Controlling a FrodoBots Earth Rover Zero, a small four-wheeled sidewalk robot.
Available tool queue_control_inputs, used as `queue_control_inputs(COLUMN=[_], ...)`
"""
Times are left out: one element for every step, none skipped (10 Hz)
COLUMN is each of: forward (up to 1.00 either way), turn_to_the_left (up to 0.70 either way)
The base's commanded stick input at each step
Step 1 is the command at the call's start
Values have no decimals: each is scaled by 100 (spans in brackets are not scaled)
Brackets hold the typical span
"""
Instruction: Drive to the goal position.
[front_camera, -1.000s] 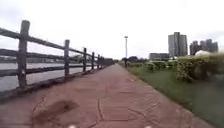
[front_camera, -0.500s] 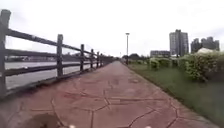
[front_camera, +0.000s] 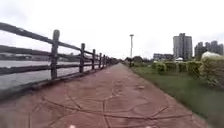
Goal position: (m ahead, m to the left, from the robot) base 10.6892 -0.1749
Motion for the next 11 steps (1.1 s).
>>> queue_control_inputs(forward=[100, 100, 100, 100, 100, 100, 100, 100, 100, 100, 100], turn_to_the_left=[-40, -40, -40, -16, -24, -40, -40, -35, -10, 0, 0])
